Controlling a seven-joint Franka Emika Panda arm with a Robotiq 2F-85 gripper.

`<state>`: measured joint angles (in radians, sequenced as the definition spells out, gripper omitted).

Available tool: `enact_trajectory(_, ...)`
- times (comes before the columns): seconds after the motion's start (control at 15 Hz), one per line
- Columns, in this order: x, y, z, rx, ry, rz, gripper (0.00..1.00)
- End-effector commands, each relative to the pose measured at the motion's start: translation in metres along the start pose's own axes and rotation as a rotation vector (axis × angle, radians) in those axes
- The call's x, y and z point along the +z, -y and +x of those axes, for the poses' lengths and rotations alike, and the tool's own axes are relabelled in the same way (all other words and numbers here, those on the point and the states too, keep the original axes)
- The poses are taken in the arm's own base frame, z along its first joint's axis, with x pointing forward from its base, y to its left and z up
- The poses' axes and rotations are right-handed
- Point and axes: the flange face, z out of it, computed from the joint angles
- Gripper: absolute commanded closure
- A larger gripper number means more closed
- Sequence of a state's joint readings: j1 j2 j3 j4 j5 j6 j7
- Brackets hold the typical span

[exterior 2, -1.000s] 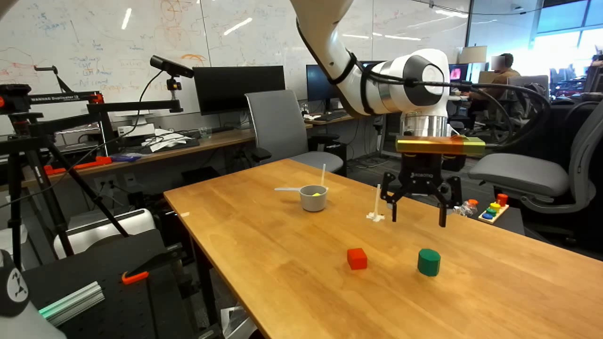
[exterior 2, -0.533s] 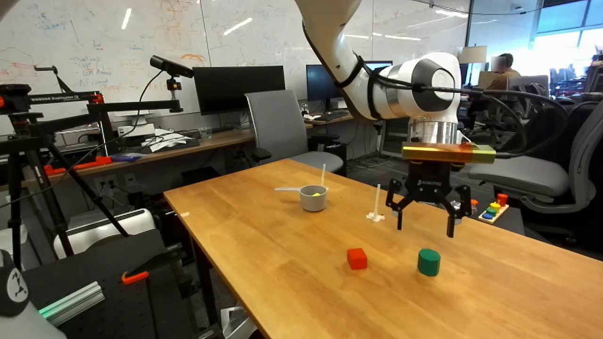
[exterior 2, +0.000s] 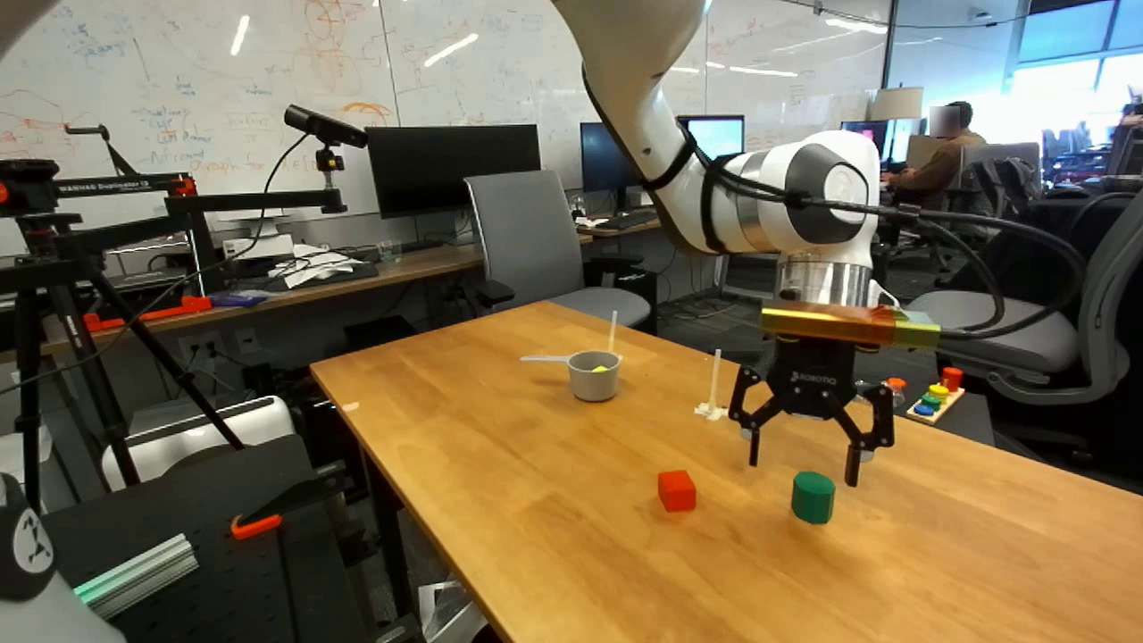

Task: Take the yellow, green and orange blocks one at a time from the table and put them in the gray pot

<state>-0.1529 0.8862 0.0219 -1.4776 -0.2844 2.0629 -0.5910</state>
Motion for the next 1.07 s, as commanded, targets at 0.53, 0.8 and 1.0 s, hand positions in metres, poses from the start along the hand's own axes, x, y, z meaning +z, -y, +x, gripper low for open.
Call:
enact_trajectory(0.53,0.014,-0.002,0.011,0.028,0.011,0.018,0.32)
enact_trajectory(0.8,0.01,-0.002,0.014,0.023,0.001,0.007,0.65)
enact_trajectory(1.0,0.008,-0.001,0.016,0.019,-0.003,-0.001,0.84)
